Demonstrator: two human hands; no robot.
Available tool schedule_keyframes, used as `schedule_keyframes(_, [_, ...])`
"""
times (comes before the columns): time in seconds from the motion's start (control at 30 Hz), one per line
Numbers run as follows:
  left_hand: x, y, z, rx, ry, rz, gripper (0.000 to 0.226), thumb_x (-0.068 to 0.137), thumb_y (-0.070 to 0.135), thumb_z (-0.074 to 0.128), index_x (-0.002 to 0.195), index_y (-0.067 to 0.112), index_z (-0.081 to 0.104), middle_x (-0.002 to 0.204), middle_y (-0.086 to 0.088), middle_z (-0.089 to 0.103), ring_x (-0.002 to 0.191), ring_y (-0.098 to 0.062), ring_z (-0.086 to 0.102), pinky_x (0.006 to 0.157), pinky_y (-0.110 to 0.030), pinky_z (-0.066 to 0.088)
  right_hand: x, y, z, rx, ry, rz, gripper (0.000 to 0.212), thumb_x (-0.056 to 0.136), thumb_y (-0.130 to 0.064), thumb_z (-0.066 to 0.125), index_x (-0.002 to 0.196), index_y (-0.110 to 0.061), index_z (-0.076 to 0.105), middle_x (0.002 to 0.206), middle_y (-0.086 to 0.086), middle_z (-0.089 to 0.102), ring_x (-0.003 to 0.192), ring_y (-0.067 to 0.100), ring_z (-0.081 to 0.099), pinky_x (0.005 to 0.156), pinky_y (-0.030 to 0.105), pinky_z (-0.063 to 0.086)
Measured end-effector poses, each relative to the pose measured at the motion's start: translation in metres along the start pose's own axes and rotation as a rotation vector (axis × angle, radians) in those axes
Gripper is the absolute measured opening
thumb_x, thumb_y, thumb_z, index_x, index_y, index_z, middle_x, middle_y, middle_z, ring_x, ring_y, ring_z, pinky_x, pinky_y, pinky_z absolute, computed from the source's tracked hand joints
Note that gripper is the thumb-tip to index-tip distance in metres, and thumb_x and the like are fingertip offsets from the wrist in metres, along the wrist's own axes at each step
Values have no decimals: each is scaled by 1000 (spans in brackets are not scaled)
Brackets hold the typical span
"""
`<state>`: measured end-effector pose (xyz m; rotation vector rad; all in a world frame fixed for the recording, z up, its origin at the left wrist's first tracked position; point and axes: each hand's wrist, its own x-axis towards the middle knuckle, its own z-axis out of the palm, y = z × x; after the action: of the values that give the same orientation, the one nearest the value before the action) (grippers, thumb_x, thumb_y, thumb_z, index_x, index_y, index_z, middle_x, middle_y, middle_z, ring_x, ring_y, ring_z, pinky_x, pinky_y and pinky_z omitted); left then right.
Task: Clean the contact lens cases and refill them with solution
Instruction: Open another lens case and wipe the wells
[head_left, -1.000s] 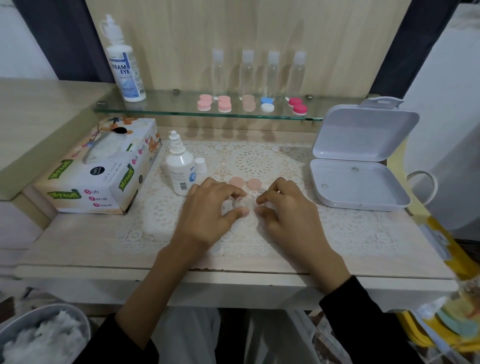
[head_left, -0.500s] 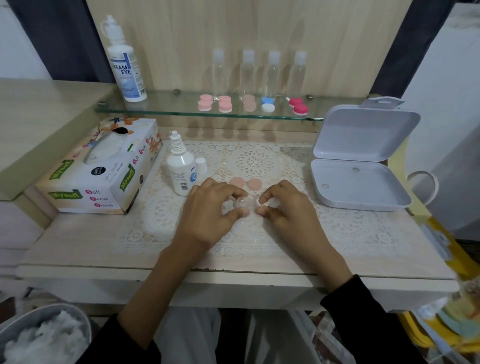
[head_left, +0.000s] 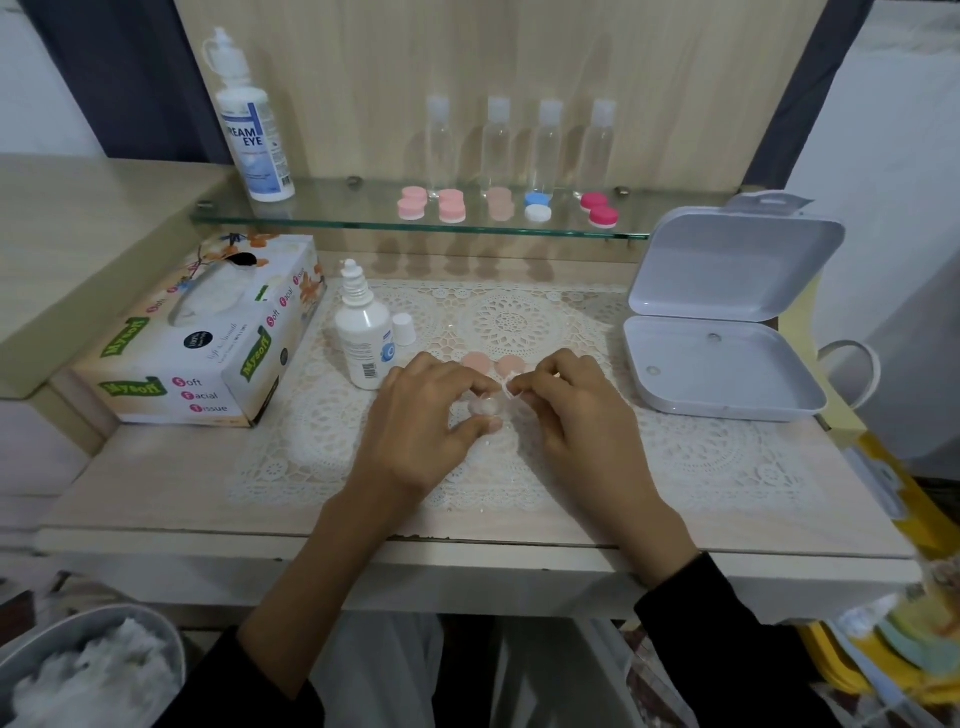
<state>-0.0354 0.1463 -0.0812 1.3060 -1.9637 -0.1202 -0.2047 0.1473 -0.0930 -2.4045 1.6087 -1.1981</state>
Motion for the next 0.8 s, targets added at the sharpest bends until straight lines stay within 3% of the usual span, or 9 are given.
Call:
schedule_keyframes(0.17, [-1, 2, 0, -2, 10, -2, 30, 69, 29, 82, 98, 25, 71, 86, 25, 52, 84, 1, 41, 80, -29, 36, 0, 0, 2, -10, 10, 62, 13, 90, -13, 64, 101, -18, 69, 94, -7, 56, 88, 16, 53, 66, 39, 48])
schedule_keyframes(0.27, [-1, 2, 0, -2, 11, -9, 31, 69, 29, 82, 98, 25, 72, 85, 25, 51, 84, 0, 42, 79, -30, 37, 1, 0, 0, 3, 30, 100, 20, 94, -17, 52, 100, -15, 71, 93, -4, 59, 89, 17, 56, 67, 37, 49])
schedule_keyframes(0.67, [-1, 1, 1, -11, 14, -34, 31, 70, 30, 81, 99, 24, 72, 85, 23, 53, 82, 0, 40, 78, -27, 35, -2, 1, -7, -53, 70, 238, 26, 78, -18, 42, 82, -13, 68, 83, -3, 60, 79, 18, 56, 59, 31, 43])
schedule_keyframes(0.8, [0, 0, 1, -22, 0, -42, 32, 71, 32, 80, 100, 25, 72, 85, 24, 53, 83, 0, 40, 80, -28, 37, -1, -4, -12, 49, 165, 114, 15, 84, -12, 50, 87, -11, 65, 85, -2, 59, 79, 16, 55, 62, 29, 43])
